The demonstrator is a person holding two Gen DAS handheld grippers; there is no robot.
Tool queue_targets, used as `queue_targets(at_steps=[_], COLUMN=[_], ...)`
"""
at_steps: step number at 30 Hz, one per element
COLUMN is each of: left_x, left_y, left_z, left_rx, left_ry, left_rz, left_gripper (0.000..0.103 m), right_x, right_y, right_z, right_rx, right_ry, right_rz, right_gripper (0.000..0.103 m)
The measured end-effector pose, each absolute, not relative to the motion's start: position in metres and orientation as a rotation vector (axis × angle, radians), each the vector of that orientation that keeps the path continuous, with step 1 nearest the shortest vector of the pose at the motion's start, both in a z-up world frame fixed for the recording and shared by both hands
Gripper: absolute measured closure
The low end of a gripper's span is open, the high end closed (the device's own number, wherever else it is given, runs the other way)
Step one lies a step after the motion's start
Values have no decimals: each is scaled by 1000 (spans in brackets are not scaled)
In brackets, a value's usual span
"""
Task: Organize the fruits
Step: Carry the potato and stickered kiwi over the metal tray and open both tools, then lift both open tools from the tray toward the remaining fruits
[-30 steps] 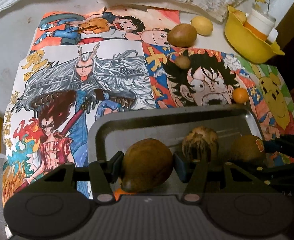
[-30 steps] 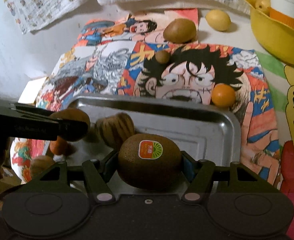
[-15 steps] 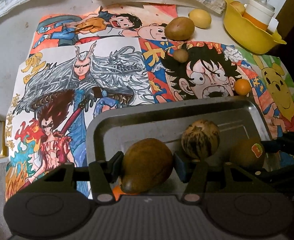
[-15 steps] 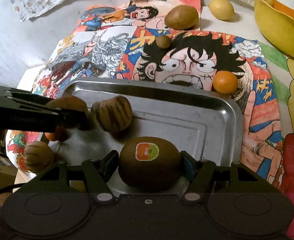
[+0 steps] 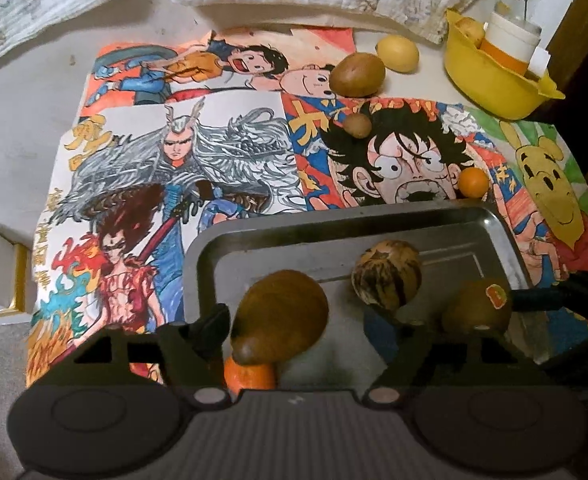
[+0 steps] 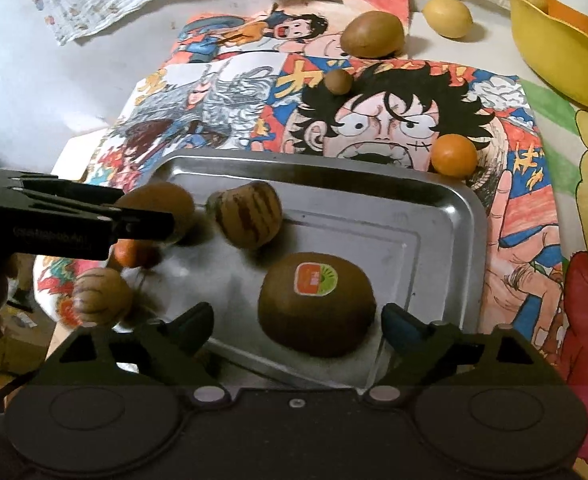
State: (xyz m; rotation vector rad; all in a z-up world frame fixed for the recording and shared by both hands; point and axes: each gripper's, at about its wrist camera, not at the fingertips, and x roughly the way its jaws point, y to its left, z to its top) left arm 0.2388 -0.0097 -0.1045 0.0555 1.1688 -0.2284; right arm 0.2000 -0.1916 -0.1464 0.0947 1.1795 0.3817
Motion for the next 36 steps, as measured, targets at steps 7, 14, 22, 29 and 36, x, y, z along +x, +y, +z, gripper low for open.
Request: queue_targets(at_steps=[7,14,22,29,36], left_x=[214,176,138,127,130], left_y=[-1,3,2,-7,-17], left_z=[-90,-86,-90,-95,-92], left_rx=[28,13,26,88,155], left_ry=[1142,1149,1203,1258,1276], left_rz=[-178,-136,-114,-88,-93], left_gripper=[4,1,1,1,1], right_x=[187,171,155,147,146], right_y=[-190,-186,-196,-216,-240], right_z=[-135,-133,-137,-135,-129], right_rx=[74,39,15,26,58], right_ry=[1183,1211,1270,1265,1229], right_rz=[449,505,490,412,318], right_gripper=[2,1,1,1,1])
